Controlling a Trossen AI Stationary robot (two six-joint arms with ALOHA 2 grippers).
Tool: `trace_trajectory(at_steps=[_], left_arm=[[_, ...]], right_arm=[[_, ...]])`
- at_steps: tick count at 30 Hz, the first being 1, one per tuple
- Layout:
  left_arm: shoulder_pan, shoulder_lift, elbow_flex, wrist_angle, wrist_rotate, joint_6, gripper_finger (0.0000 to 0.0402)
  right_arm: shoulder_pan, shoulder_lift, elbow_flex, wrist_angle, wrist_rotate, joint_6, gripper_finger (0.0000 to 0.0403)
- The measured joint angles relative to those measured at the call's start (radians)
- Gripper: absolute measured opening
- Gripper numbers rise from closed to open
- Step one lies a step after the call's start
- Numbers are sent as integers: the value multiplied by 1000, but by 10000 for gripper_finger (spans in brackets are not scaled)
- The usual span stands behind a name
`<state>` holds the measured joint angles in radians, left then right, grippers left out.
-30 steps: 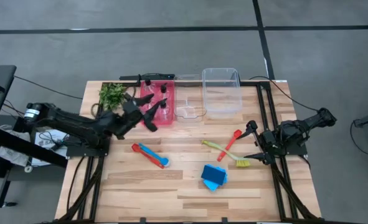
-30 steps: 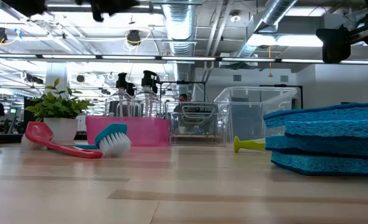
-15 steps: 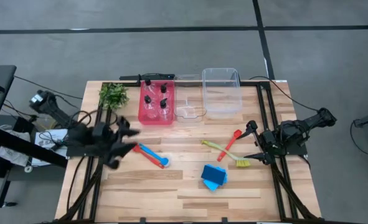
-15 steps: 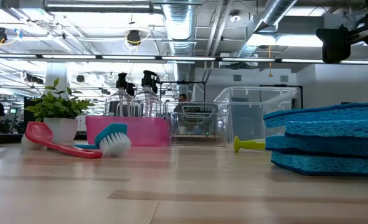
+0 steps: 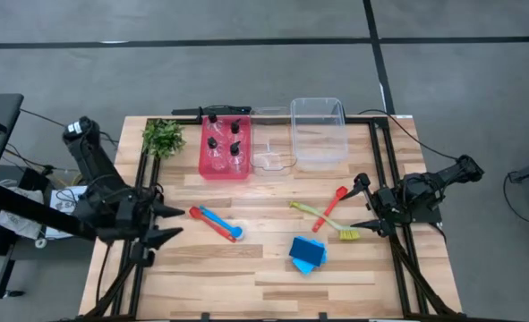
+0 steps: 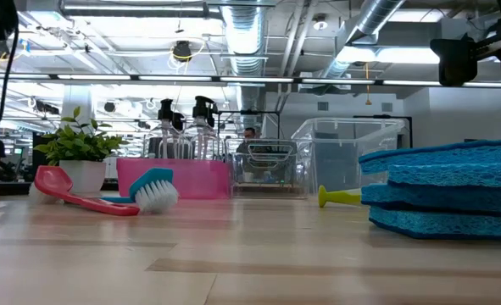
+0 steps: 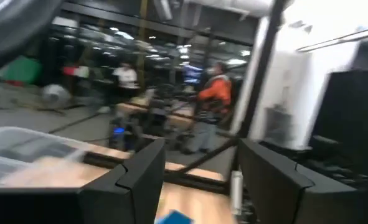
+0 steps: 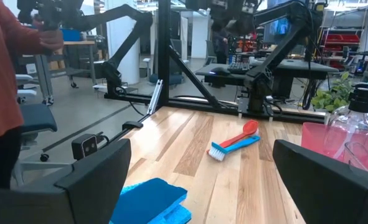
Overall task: Pick & Place Kitchen Sink Supplies
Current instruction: Put the right red scrubbing brush into the white bin
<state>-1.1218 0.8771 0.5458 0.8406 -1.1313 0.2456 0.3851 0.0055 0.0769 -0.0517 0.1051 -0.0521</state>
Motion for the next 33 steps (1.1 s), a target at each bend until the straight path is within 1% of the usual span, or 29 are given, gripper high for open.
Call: trace_trajectory(at_steps=[5, 8, 9, 11, 13, 16, 18, 21, 23, 25, 27, 29, 33], left_arm=[[-60, -7, 99, -1, -114, 172, 205], [-76, -8, 162, -8, -135, 208, 205], [-80, -8, 179, -10, -134, 212, 205], [-94, -8, 206, -14, -133, 209, 205], [-117, -7, 233, -14, -132, 177, 205], [-162, -8, 252, -14, -112, 98, 205], [-183, -7, 252, -17, -47, 45, 205], [-180, -7, 252, -24, 110, -42, 205], [-155, -4, 252, -25, 209, -98, 205], [-111, 4, 252, -31, 294, -153, 205], [-49, 16, 252, -41, 382, -192, 205], [37, 29, 252, -49, 497, -227, 205], [275, 37, 252, -67, 790, -290, 205]], right_arm=[[0, 0, 0, 0, 0, 0, 386], [0, 0, 0, 0, 0, 0, 386], [-1, 0, 0, 0, 6, -1, 386], [-5, 0, 0, 0, 63, -3, 385], [-14, 0, 0, 0, 145, -3, 384], [-23, 0, 0, 0, 201, -3, 386], [-29, 0, 0, 0, 210, -2, 386], [-29, 0, 0, 0, 209, -2, 385], [-29, 0, 0, 0, 211, -2, 385], [-33, 0, 0, 0, 243, -2, 385], [-39, 0, 0, 0, 275, 0, 385], [-45, 0, 0, 0, 287, 0, 385], [-60, 0, 0, 5, 292, 0, 386]])
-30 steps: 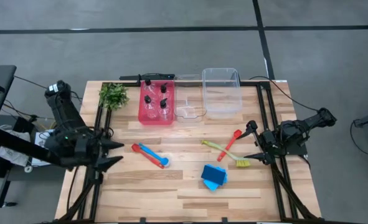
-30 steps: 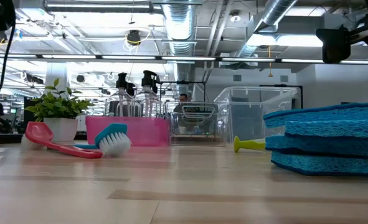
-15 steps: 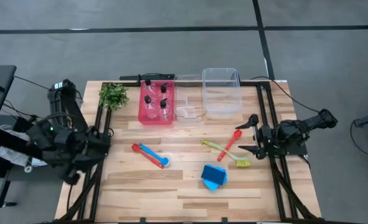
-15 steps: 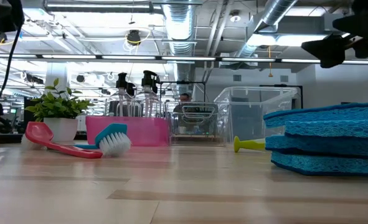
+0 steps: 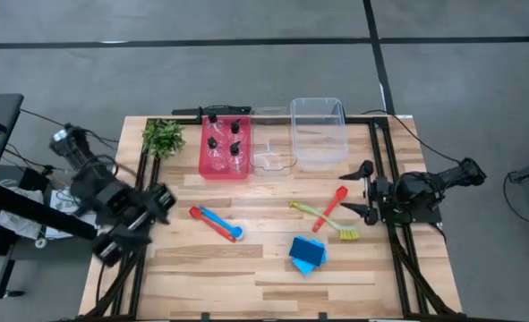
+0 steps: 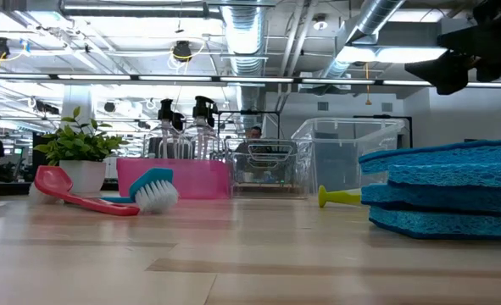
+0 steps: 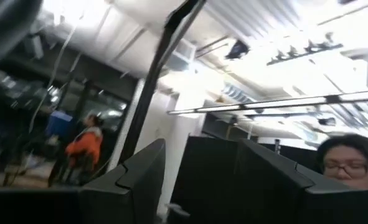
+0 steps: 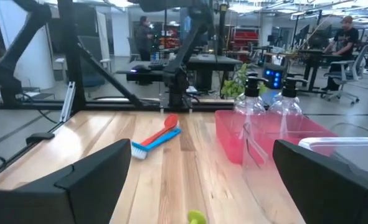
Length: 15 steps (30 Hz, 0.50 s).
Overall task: Pick & Place Kitchen Sink Supplies
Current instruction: Put the right red scrubbing brush into the white bin
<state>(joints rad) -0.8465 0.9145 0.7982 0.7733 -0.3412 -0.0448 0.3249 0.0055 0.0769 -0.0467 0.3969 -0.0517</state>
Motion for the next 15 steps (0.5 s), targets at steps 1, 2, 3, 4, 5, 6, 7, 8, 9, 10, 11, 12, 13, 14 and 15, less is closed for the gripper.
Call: trace_trajectory(at_steps=[1, 2, 3, 4, 5, 6, 7, 8, 9, 10, 11, 12, 13, 14, 15], left_arm=[[65, -2, 0, -11, 71, -19, 205], [133, -5, 0, -32, 126, -34, 205], [200, -7, 0, -65, 169, -51, 205], [270, -12, 0, -117, 202, -76, 205], [334, -15, 0, -182, 230, -108, 205], [402, -21, 0, -252, 261, -144, 205], [463, -26, 0, -321, 291, -177, 205], [519, -34, 0, -382, 324, -202, 205], [565, -46, 0, -446, 345, -213, 205], [602, -60, 0, -499, 357, -219, 205], [631, -75, 0, -553, 361, -218, 205], [656, -88, 0, -604, 361, -203, 205], [680, -102, 0, -654, 355, -185, 205], [697, -115, 0, -711, 334, -169, 205], [712, -127, 0, -761, 307, -155, 205]], right_arm=[[-3, 0, 0, 7, 0, 0, 386], [-5, 0, 0, 19, 0, 0, 386], [-7, 0, 0, 31, -1, 0, 386], [-6, 0, 0, 39, -1, 0, 386], [-6, 0, 0, 44, -2, 0, 386], [-6, 0, 0, 45, -2, 0, 386], [-6, 0, 0, 50, -3, 0, 386], [-6, 0, 0, 56, -3, 0, 386], [-6, 0, 0, 58, -3, 0, 386], [-6, 0, 0, 57, -3, 0, 386], [-6, 0, 0, 55, -3, 0, 386], [-6, 0, 0, 55, -3, 0, 386], [-6, 0, 0, 55, -3, 0, 386], [-6, 0, 0, 55, -3, 0, 386], [-6, 0, 0, 55, -3, 0, 386]])
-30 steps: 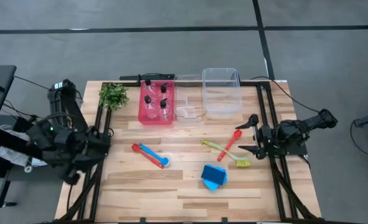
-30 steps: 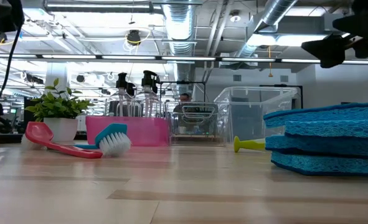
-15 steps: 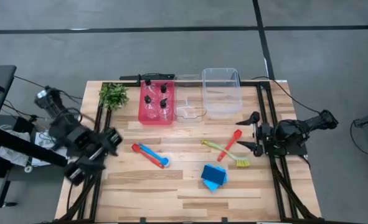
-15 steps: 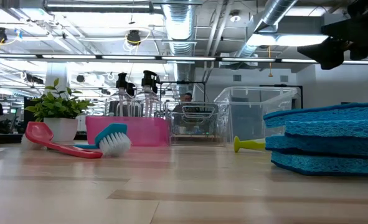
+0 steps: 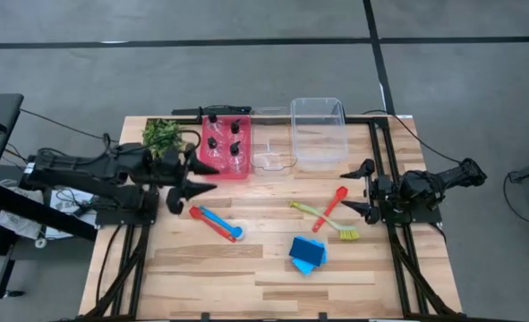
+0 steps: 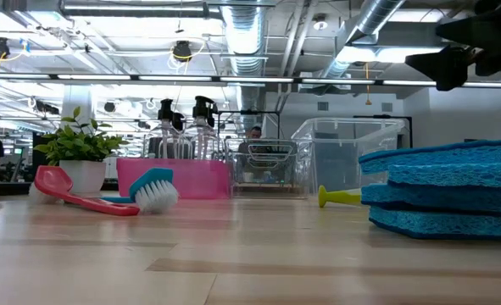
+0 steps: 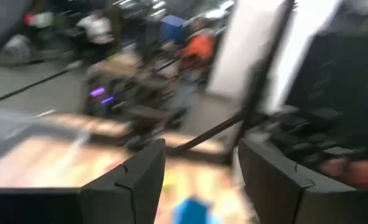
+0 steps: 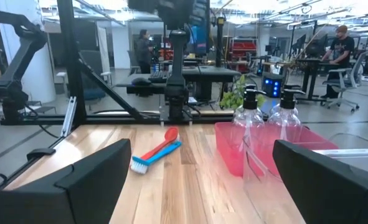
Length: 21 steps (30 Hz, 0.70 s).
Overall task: Pick & Place Kitchen Sink Supplies
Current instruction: Put the right red scrubbing brush into the white bin
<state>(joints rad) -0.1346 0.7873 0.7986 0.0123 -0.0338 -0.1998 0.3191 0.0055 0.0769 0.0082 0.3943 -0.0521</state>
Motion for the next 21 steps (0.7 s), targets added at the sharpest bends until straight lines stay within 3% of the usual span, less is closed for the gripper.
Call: trace_trajectory(at_steps=[10, 14, 21], left_arm=[[-3, -106, -1, -438, -254, -43, 205], [-7, -130, -28, -438, -277, -68, 205], [-28, -175, -68, -363, -276, -74, 205]], right_arm=[[0, 0, 0, 0, 0, 0, 386], [1, 0, 0, 16, -7, 139, 386], [-2, 0, 0, 280, -3, 483, 386]])
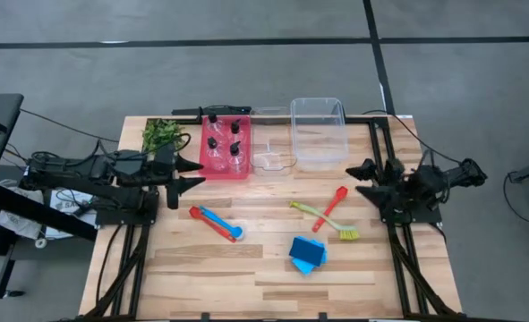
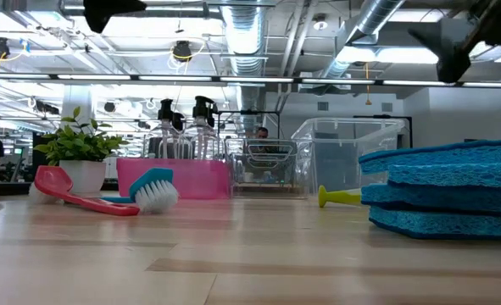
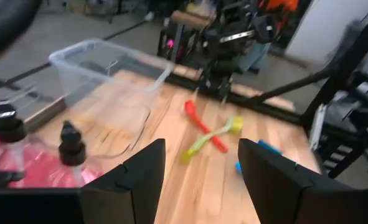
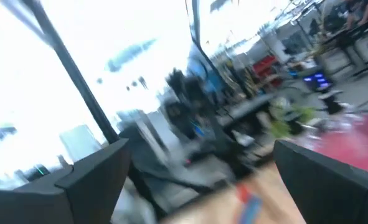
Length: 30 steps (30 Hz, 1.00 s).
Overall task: Pick & Place Kitchen Sink Supplies
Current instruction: Put the right red scrubbing brush into the white bin
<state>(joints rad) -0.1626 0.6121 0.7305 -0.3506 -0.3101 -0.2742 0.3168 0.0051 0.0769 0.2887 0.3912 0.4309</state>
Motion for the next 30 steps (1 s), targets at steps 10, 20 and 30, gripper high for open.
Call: trace_trajectory(at_steps=[10, 20, 30], left_arm=[[-14, -29, -134, 144, 3, -79, 205], [-33, -28, -245, 305, -31, -140, 205], [-33, -28, -274, 360, -98, -180, 205]], right_arm=[[-2, 0, 0, 265, 8, 41, 386], [-5, 0, 0, 287, 91, 35, 386], [-6, 33, 50, 226, 86, -25, 375]])
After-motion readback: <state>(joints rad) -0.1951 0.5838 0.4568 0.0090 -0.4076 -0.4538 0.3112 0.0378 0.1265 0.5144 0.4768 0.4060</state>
